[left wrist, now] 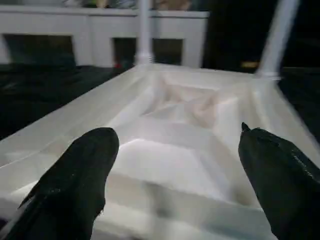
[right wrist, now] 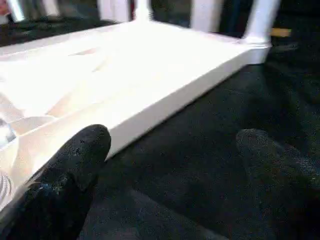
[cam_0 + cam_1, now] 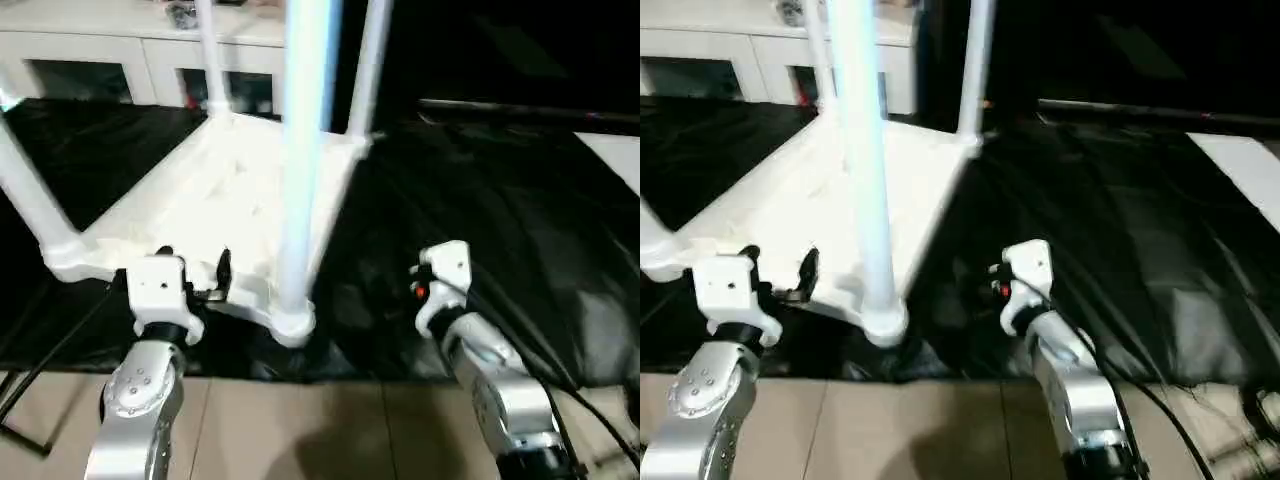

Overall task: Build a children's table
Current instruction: Rotate table base

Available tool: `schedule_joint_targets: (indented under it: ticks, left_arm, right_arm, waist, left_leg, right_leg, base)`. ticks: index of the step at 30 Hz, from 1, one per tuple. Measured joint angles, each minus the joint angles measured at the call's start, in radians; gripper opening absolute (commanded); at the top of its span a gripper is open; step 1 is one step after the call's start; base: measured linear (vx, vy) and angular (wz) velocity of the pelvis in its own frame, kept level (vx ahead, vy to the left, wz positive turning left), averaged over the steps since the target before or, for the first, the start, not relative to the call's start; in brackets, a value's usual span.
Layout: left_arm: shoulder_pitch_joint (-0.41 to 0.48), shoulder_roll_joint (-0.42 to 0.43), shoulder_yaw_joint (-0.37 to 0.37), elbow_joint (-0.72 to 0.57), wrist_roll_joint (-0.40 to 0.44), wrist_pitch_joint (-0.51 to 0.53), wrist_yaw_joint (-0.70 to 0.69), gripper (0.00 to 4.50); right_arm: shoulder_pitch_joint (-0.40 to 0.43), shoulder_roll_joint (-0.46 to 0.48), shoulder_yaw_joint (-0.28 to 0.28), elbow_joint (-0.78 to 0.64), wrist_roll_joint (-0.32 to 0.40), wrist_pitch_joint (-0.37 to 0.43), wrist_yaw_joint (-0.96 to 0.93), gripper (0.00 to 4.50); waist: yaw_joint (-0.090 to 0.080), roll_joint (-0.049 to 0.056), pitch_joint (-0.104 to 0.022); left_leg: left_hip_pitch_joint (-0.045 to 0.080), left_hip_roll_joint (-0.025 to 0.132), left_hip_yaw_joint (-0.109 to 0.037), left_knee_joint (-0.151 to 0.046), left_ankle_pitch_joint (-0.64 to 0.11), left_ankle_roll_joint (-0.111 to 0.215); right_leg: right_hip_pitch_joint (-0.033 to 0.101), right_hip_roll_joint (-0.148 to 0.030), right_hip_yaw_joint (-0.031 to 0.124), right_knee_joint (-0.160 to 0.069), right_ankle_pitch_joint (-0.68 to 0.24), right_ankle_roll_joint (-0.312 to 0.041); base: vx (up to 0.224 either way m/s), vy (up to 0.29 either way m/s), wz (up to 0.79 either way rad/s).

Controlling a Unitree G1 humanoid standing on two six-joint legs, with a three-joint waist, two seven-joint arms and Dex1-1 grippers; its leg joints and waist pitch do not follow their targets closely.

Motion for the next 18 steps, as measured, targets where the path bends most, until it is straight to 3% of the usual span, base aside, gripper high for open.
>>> schedule_joint_targets:
  ticks: [1, 2, 3, 4, 5, 6, 7, 8, 9, 10, 11, 12, 13, 14, 15, 16, 17, 18]
  left_arm:
    - [0.0, 0.005, 0.001, 0.0, -0.002, 0.0, -0.002, 4.38]
    - [0.01, 0.008, 0.011, 0.001, -0.002, 0.0, -0.005, 4.38]
    - [0.013, 0.014, 0.017, 0.004, -0.002, 0.0, -0.007, 4.38]
    - [0.013, 0.025, 0.023, 0.004, -0.003, 0.0, -0.01, 4.38]
    - [0.012, 0.026, 0.023, 0.003, -0.003, 0.0, -0.011, 4.38]
    - [0.007, 0.022, 0.019, 0.001, -0.003, 0.0, -0.013, 4.38]
    - [0.004, 0.009, 0.01, 0.002, -0.004, 0.0, -0.018, 4.38]
    - [0.004, -0.001, -0.012, 0.003, -0.005, 0.0, -0.024, 4.38]
    - [0.005, -0.006, -0.031, 0.003, -0.006, 0.0, -0.031, 4.38]
    - [0.009, -0.003, -0.032, 0.002, -0.007, 0.0, -0.032, 4.38]
    - [0.009, 0.004, -0.029, 0.0, -0.008, 0.0, -0.032, 4.38]
    - [0.014, 0.015, -0.019, -0.003, -0.009, -0.002, -0.033, 4.38]
    - [0.022, 0.03, 0.01, 0.0, -0.01, -0.002, -0.031, 4.38]
    - [0.022, 0.033, 0.02, 0.002, -0.01, -0.002, -0.031, 4.38]
    - [0.022, 0.032, 0.019, 0.0, -0.012, -0.002, -0.033, 4.38]
    - [0.021, 0.028, 0.018, -0.002, -0.022, -0.003, -0.04, 4.38]
    - [0.016, 0.02, 0.013, 0.001, -0.026, -0.005, -0.048, 4.38]
    - [0.01, 0.006, -0.009, 0.008, -0.033, -0.004, -0.061, 4.38]
  right_arm:
    - [0.0, 0.006, 0.0, 0.0, 0.0, 0.001, -0.005, 4.5]
    - [-0.007, 0.028, 0.003, 0.001, 0.003, 0.003, -0.011, 4.5]
    - [-0.011, 0.039, 0.008, 0.0, 0.004, 0.003, -0.012, 4.5]
    - [-0.013, 0.041, 0.015, 0.0, 0.006, 0.003, -0.012, 4.5]
    - [-0.01, 0.037, 0.014, 0.0, 0.006, 0.002, -0.014, 4.5]
    - [-0.006, 0.028, 0.011, -0.001, 0.005, 0.001, -0.016, 4.5]
    - [0.005, 0.01, 0.0, -0.003, 0.005, 0.0, -0.02, 4.5]
    - [0.018, 0.001, -0.012, -0.004, 0.005, 0.001, -0.024, 4.5]
    - [0.029, -0.006, -0.032, -0.003, 0.005, 0.003, -0.029, 4.5]
    - [0.032, -0.003, -0.048, -0.004, 0.008, 0.009, -0.038, 4.5]
    - [0.032, 0.004, -0.051, -0.007, 0.01, 0.012, -0.042, 4.5]
    - [0.031, 0.02, -0.052, -0.006, 0.011, 0.015, -0.045, 4.5]
    - [0.03, 0.049, -0.019, -0.013, 0.012, 0.014, -0.044, 4.5]
    - [0.03, 0.054, -0.006, -0.021, 0.012, 0.013, -0.044, 4.5]
    - [0.03, 0.05, -0.003, -0.031, 0.011, 0.011, -0.046, 4.5]
    - [0.032, 0.038, -0.005, -0.042, 0.011, 0.011, -0.05, 4.5]
    - [0.033, 0.023, -0.015, -0.046, 0.01, 0.008, -0.055, 4.5]
    - [0.05, 0.011, -0.031, -0.048, 0.01, 0.008, -0.059, 4.5]
  waist:
    - [0.0, 0.004, 0.0]
    - [0.0, 0.001, 0.002]
    - [-0.002, 0.0, 0.002]
    - [-0.006, -0.004, 0.003]
    - [-0.011, -0.01, 0.0]
    - [-0.01, -0.03, -0.004]
    - [-0.003, -0.033, -0.006]
    - [0.003, -0.021, -0.004]
    - [0.013, -0.008, -0.002]
    - [0.035, 0.008, -0.002]
    - [0.048, 0.028, -0.004]
    - [0.051, 0.029, -0.003]
    - [0.039, 0.017, -0.006]
    - [0.037, 0.011, -0.007]
    - [0.026, 0.004, -0.009]
    - [0.001, -0.023, -0.02]
    - [-0.008, -0.041, -0.023]
    - [-0.01, -0.035, -0.022]
  left_leg:
    - [0.007, 0.003, -0.003, -0.003, -0.002, 0.001]
    - [0.02, 0.002, 0.003, -0.006, -0.009, -0.002]
    - [0.033, -0.004, 0.004, -0.005, -0.018, 0.0]
    - [0.049, -0.013, 0.006, 0.0, -0.032, -0.001]
    - [0.059, -0.021, 0.009, 0.001, -0.04, 0.002]
    - [0.064, -0.032, 0.017, 0.005, -0.047, 0.005]
    - [0.06, -0.032, 0.021, 0.023, -0.064, 0.035]
    - [0.047, -0.026, 0.015, 0.054, -0.075, 0.083]
    - [0.032, -0.022, 0.01, 0.084, -0.077, 0.091]
    - [0.024, -0.016, 0.009, 0.09, -0.066, 0.06]
    - [0.03, -0.002, 0.011, 0.046, -0.062, -0.019]
    - [0.048, 0.006, 0.017, 0.051, -0.07, -0.035]
    - [0.063, 0.0, 0.026, 0.036, -0.072, -0.033]
    - [0.077, 0.001, 0.041, 0.028, -0.077, -0.035]
    - [0.086, -0.005, 0.031, 0.025, -0.087, -0.028]
    - [0.087, -0.025, 0.033, 0.027, -0.095, -0.023]
    - [0.082, -0.033, 0.033, 0.04, -0.108, -0.017]
    - [0.067, -0.037, 0.015, 0.075, -0.118, 0.039]
  right_leg:
    - [0.004, 0.0, -0.003, -0.004, -0.005, -0.002]
    - [-0.001, 0.003, 0.012, 0.016, -0.025, -0.034]
    - [-0.006, 0.004, 0.03, 0.049, -0.048, -0.07]
    - [-0.023, 0.003, 0.054, 0.103, -0.06, -0.088]
    - [-0.035, 0.0, 0.072, 0.113, -0.062, -0.084]
    - [-0.033, -0.006, 0.094, 0.104, -0.066, -0.043]
    - [-0.021, -0.005, 0.103, 0.106, -0.077, -0.004]
    - [-0.01, 0.006, 0.107, 0.096, -0.08, -0.006]
    - [0.003, 0.018, 0.114, 0.086, -0.081, -0.008]
    - [0.017, 0.049, 0.154, 0.075, -0.082, -0.009]
    - [0.022, 0.078, 0.172, 0.074, -0.085, -0.012]
    - [0.013, 0.08, 0.175, 0.086, -0.091, -0.011]
    - [-0.021, 0.065, 0.157, 0.139, -0.098, -0.032]
    - [-0.055, 0.049, 0.13, 0.188, -0.099, -0.028]
    - [-0.082, 0.033, 0.111, 0.201, -0.092, -0.013]
    - [-0.102, 0.002, 0.121, 0.148, -0.066, -0.015]
    - [-0.102, -0.009, 0.126, 0.158, -0.057, 0.001]
    - [-0.093, 0.004, 0.144, 0.157, -0.066, -0.002]
  base:
    - [0.175, 0.022, 0.63]
    - [0.215, -0.013, 0.43]
    - [0.19, -0.032, 0.16]
    - [0.19, -0.032, 0.16]
    - [0.161, -0.034, 0.1]
    - [0.133, -0.057, 0.13]
    - [0.133, -0.057, 0.13]
    - [0.144, -0.033, 0.18]
    - [0.146, 0.019, 0.03]
    - [0.146, 0.019, 0.03]
    - [0.099, 0.051, -0.33]
    - [0.113, 0.015, -0.57]
    - [0.113, 0.015, -0.57]
    - [0.171, -0.062, -0.57]
    - [0.144, -0.087, -0.38]
    - [0.144, -0.087, -0.38]
    - [0.087, -0.073, -0.07]
    - [0.089, -0.029, 0.15]
